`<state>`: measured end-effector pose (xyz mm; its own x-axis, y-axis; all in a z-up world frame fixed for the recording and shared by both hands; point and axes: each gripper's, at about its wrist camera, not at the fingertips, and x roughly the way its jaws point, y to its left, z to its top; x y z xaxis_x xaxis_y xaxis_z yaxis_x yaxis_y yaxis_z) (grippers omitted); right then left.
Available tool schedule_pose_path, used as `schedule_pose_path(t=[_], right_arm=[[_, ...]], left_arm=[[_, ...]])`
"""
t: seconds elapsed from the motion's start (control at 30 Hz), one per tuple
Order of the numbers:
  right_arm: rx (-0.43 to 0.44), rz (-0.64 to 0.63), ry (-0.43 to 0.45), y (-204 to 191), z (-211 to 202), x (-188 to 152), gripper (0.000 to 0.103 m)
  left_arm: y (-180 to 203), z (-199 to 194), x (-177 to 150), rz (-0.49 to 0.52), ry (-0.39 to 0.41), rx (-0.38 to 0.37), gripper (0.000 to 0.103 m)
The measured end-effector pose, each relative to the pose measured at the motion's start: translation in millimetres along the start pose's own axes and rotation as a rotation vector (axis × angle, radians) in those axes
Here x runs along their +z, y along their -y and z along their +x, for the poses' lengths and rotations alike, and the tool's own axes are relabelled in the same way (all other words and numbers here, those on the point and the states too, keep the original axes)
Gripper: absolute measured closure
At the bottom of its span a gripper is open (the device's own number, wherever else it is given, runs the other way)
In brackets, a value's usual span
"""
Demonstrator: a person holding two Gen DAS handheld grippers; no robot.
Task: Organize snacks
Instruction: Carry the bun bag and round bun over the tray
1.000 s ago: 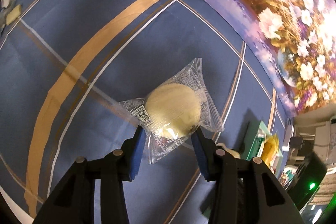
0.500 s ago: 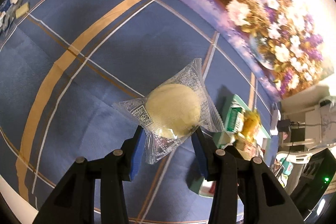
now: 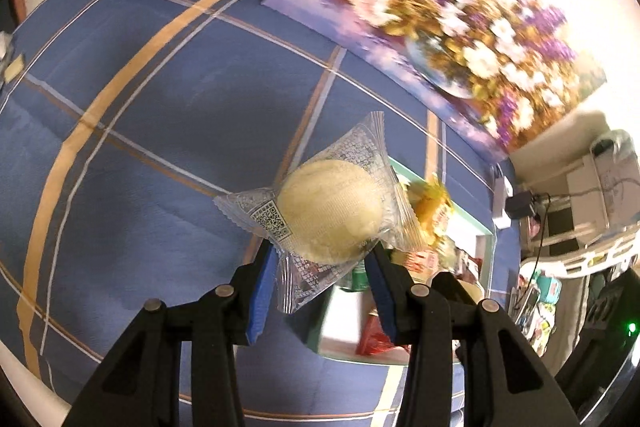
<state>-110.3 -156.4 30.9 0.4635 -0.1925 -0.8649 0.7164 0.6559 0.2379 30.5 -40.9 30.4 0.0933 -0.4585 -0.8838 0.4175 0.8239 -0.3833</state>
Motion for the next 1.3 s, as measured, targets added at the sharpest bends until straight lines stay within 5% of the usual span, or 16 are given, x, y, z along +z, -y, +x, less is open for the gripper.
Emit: schedule_pose_path(t=[0.4, 0.63, 1.03, 1.3], right_arm=[[-0.081, 0.240, -0.018, 111, -4, 6, 0.065], [-0.086, 0.297, -0.024, 139, -7, 4, 0.065], [-0.090, 0.328, -0.052, 156, -1, -2, 0.065], [-0.080, 0.337, -0.070, 158, 2, -3, 0.065]], left_arm=[[96, 29, -21, 0.223, -0.062, -0.027, 0.057], [128, 43, -38, 0.312, -0.099, -0.047, 0.057], [130, 61, -42, 0.261, -0.170, -0.122, 0.055], [128, 52, -37, 0.247, -0.143, -0.128, 0.055]])
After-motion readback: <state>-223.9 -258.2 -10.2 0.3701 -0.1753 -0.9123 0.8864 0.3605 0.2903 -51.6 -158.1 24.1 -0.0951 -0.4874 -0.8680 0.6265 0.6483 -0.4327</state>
